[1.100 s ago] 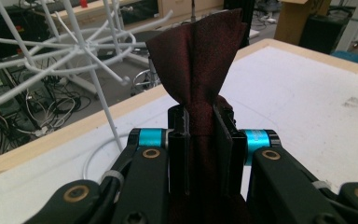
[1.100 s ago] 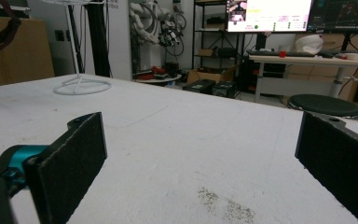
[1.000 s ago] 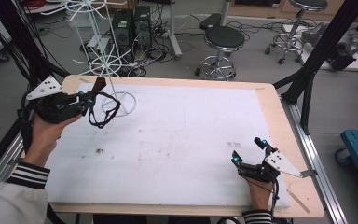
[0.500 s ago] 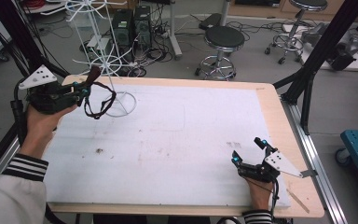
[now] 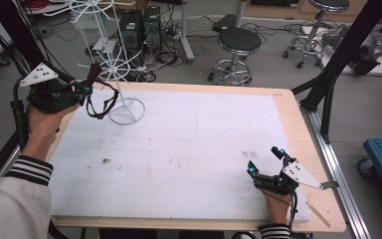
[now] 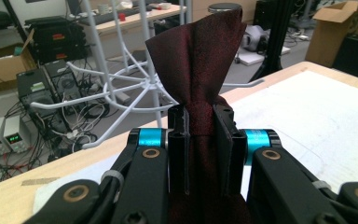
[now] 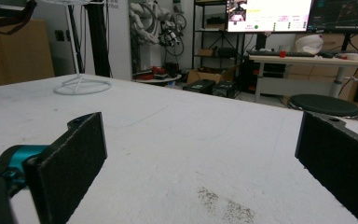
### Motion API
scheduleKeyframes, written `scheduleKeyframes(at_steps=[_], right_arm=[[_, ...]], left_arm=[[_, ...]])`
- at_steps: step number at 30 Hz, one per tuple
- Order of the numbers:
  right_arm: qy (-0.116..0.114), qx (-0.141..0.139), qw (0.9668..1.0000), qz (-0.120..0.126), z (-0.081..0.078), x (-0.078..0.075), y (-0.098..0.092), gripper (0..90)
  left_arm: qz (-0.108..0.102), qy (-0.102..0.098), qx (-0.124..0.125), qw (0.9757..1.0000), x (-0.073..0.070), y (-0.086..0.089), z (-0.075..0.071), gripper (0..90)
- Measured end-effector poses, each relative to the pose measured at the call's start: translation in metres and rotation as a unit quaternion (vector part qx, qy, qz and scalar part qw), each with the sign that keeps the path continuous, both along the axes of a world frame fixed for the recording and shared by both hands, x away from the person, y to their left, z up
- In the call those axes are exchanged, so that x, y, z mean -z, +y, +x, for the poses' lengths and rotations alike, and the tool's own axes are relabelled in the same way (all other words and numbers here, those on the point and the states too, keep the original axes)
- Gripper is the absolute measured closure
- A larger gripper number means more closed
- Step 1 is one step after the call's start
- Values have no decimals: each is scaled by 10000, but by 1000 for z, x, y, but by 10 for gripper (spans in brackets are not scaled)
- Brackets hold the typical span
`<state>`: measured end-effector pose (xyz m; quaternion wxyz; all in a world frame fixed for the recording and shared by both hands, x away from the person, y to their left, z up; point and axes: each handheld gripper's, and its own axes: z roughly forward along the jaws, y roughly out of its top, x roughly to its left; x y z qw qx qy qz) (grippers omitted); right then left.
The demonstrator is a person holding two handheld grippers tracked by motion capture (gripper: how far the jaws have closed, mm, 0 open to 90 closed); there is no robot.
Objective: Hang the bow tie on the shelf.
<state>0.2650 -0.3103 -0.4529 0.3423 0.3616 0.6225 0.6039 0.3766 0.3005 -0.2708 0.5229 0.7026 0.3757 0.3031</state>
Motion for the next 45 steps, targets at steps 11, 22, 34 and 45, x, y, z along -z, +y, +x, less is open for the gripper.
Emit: scheduleKeyframes(at_steps=[11, 22, 34, 45], right_arm=[[-7, -2, 10000, -3, 0, 0, 0, 13], [-20, -5, 10000, -4, 0, 0, 0, 12], [0, -14, 10000, 7, 0, 0, 0, 13], [-15, -2, 10000, 5, 0, 0, -1, 13]], left_arm=[[51, 72, -169, 9998, 6, 1, 10, 770], [63, 193, -300, 9993, 17, 0, 16, 769], [100, 289, -363, 9989, 28, 1, 19, 768], [139, 414, -421, 9982, 38, 1, 24, 767]])
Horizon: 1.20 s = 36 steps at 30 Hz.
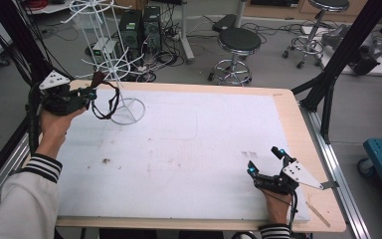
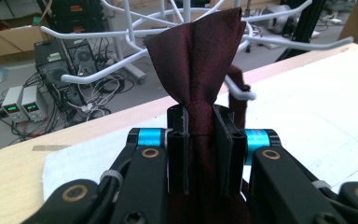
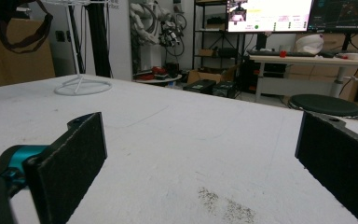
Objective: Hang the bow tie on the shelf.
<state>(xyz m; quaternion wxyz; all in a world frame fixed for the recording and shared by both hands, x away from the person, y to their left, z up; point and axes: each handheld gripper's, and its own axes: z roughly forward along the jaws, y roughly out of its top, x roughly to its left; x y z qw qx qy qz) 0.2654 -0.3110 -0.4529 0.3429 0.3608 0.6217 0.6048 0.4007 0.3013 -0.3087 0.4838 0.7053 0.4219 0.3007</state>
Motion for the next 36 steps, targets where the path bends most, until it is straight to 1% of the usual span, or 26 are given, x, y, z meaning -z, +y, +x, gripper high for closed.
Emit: scheduleKeyframes(at_steps=[1, 3, 7, 12, 15, 17, 19, 23, 25, 27, 28, 29, 30, 31, 33, 34, 35, 36], right_arm=[[20, -4, 10000, 9, 0, 0, 0, 12], [-14, 3, 10000, -8, 0, 0, 0, 12], [9, 0, 10000, 6, 0, 0, 0, 13], [13, -3, 10000, 9, 0, 0, 0, 12], [-21, -4, 10000, 4, 0, 0, 0, 12], [-21, -4, 10000, -3, 0, 0, 0, 12], [-12, -9, 10000, 15, 0, 0, -1, 13], [-15, -6, 10000, 15, 0, 0, 0, 13], [-22, -10, 10000, 2, 0, 0, 0, 12], [-10, -11, 10000, 11, 0, 0, -1, 12], [-15, -16, 10000, 8, 0, 0, -1, 12], [-22, -11, 10000, 6, 0, 0, 0, 12], [-15, -8, 10000, 2, 0, 0, 0, 13], [-26, -12, 10000, -4, 1, 0, -1, 12], [-19, -7, 10000, 7, 0, 0, 0, 12], [13, -15, 10000, -1, 0, 0, 0, 12], [17, -11, 10000, 6, 0, 0, 0, 12], [4, -13, 10000, -1, 0, 0, 1, 12]], left_arm=[[7, 0, -7, 10000, 1, 0, 1, 767], [-8, 9, -9, 10000, 2, -1, 1, 767], [52, 23, -27, 10000, 4, -2, 3, 767], [37, 75, -34, 10000, 8, -1, 3, 766], [67, 101, -45, 9999, 10, -1, 3, 765], [15, 142, -44, 9999, 12, 0, 4, 763], [61, 162, -48, 9998, 13, 0, 5, 763], [63, 179, -49, 9998, 15, 0, 7, 763], [28, 203, -40, 9998, 15, 0, 7, 757], [47, 237, -7, 9997, 16, -1, 8, 735], [21, 293, 12, 9996, 17, -1, 9, 696], [18, 337, 19, 9994, 18, -2, 9, 618], [-7, 419, 34, 9991, 19, -2, 11, 515], [-29, 460, 73, 9989, 20, -2, 12, 415], [-73, 549, 189, 9983, 21, -2, 12, 294], [-80, 620, 218, 9978, 22, -2, 12, 194], [-84, 689, 248, 9973, 22, -3, 12, 118], [-85, 713, 297, 9970, 23, -3, 10, 84]])
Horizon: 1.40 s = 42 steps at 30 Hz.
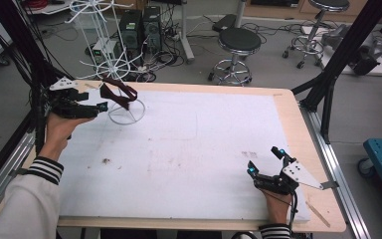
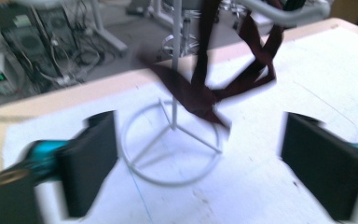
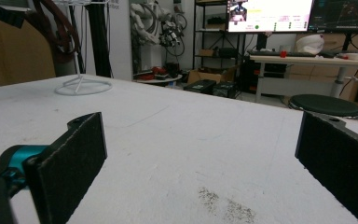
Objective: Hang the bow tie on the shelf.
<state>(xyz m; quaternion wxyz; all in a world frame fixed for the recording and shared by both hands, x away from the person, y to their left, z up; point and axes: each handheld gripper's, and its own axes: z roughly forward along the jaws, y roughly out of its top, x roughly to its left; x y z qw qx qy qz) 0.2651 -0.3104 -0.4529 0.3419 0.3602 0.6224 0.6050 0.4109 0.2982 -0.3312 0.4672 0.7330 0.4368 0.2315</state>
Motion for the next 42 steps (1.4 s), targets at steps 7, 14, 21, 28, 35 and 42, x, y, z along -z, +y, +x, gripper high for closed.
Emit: scheduleKeyframes(at_steps=[7, 14, 21, 28, 35, 42], right_arm=[[-14, 16, 10000, -30, 0, 0, 0, 13], [-8, 17, 10000, -24, 0, 0, 0, 13], [-13, 19, 10000, -38, 0, 0, 0, 13], [-16, 28, 10000, -32, 0, 0, 0, 13], [-2, 27, 10000, -40, 0, 0, 0, 13], [-23, 7, 10000, -88, 0, 0, 1, 13]], left_arm=[[-178, -767, 361, 9962, 6, 9, -26, 17], [-396, -1171, 726, 9897, 18, 20, -55, 17], [-560, -1696, 871, 9801, 51, 22, -95, 17], [-784, -1844, 780, 9766, 87, 17, -116, 17], [-1035, -2029, 667, 9714, 112, 17, -125, 17], [-1077, -2273, 565, 9662, 122, 13, -128, 17]])
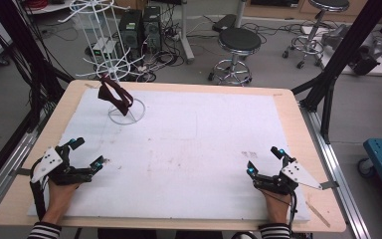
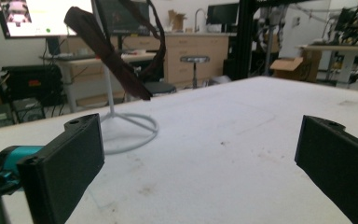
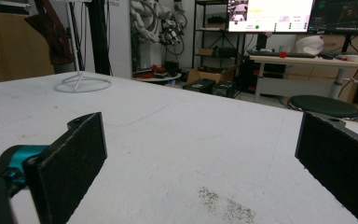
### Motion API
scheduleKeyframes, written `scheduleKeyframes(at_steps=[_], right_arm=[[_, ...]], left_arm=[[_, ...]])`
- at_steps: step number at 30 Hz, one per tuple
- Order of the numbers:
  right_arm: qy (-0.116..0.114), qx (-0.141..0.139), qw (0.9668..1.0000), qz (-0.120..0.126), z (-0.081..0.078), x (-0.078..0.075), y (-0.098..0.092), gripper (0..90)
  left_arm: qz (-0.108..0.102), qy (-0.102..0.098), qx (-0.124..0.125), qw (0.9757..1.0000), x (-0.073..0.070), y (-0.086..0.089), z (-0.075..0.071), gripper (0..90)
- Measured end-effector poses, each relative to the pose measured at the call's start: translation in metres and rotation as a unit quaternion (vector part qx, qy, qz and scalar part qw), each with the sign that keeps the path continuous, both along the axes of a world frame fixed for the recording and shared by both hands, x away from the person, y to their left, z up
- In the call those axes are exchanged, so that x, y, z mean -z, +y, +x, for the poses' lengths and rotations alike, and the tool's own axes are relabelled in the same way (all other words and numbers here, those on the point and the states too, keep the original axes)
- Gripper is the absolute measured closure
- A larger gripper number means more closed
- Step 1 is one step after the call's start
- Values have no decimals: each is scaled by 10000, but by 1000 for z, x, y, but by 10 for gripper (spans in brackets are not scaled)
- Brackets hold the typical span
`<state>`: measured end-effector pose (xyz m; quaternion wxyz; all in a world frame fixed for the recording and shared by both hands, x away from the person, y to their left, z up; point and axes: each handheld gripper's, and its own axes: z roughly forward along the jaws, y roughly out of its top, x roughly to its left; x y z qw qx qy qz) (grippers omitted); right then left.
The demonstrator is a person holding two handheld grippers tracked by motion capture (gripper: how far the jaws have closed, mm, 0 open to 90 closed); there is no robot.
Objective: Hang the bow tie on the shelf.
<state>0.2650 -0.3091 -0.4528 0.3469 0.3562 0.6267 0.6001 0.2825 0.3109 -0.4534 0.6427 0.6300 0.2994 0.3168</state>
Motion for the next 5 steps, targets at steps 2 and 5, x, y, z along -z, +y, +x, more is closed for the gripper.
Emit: scheduleKeyframes(at_steps=[2, 5], right_arm=[[-2, 5, 10000, 7, 0, 0, 0, 13], [-9, 12, 10000, -7, 0, 0, 0, 13]], left_arm=[[35, -29, 25, 10000, 0, 0, 0, 17], [19, -47, -14, 10000, 1, 0, -1, 17]])
